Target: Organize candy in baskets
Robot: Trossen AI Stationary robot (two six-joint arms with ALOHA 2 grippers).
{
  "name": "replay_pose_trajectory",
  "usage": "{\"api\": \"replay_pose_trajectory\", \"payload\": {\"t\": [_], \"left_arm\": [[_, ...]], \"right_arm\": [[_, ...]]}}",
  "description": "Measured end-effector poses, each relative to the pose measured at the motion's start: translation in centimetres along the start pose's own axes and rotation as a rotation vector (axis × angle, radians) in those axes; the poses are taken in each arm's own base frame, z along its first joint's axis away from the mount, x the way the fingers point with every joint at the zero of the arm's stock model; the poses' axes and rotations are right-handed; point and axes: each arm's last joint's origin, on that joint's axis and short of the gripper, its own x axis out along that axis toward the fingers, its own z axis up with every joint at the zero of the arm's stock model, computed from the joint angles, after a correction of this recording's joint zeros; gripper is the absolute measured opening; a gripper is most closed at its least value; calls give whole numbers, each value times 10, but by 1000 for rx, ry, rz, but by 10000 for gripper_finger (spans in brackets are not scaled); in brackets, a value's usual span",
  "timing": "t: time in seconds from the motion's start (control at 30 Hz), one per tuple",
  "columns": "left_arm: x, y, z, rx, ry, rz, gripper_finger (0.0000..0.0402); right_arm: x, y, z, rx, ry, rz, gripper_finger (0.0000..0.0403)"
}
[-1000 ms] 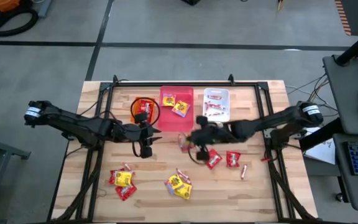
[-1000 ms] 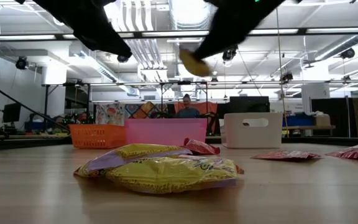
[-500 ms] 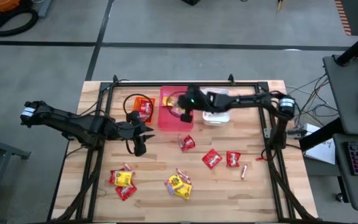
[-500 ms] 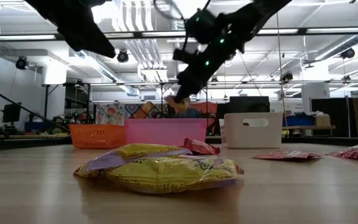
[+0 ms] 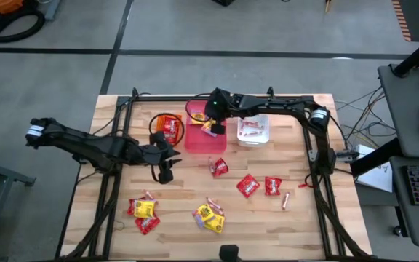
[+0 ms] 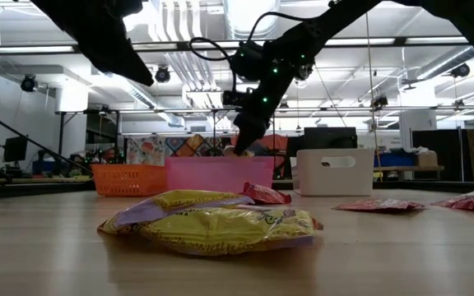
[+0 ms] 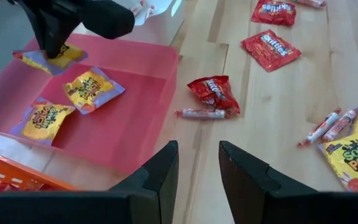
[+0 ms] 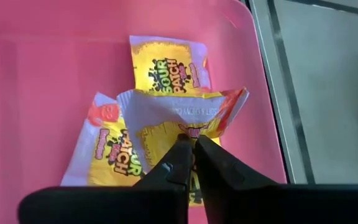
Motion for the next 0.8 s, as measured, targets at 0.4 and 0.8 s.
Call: {"api": "replay_pose_trajectory", "payload": {"t": [0.4,0.8], "left_arm": [[3,0,-7,-77,73,19,100],[6,-5,-37,-528,498,-54,100]], "right_arm": [[-6,-2,4,92,-10,-19,119],[-61,28,27,217,-98,133,140]]}}
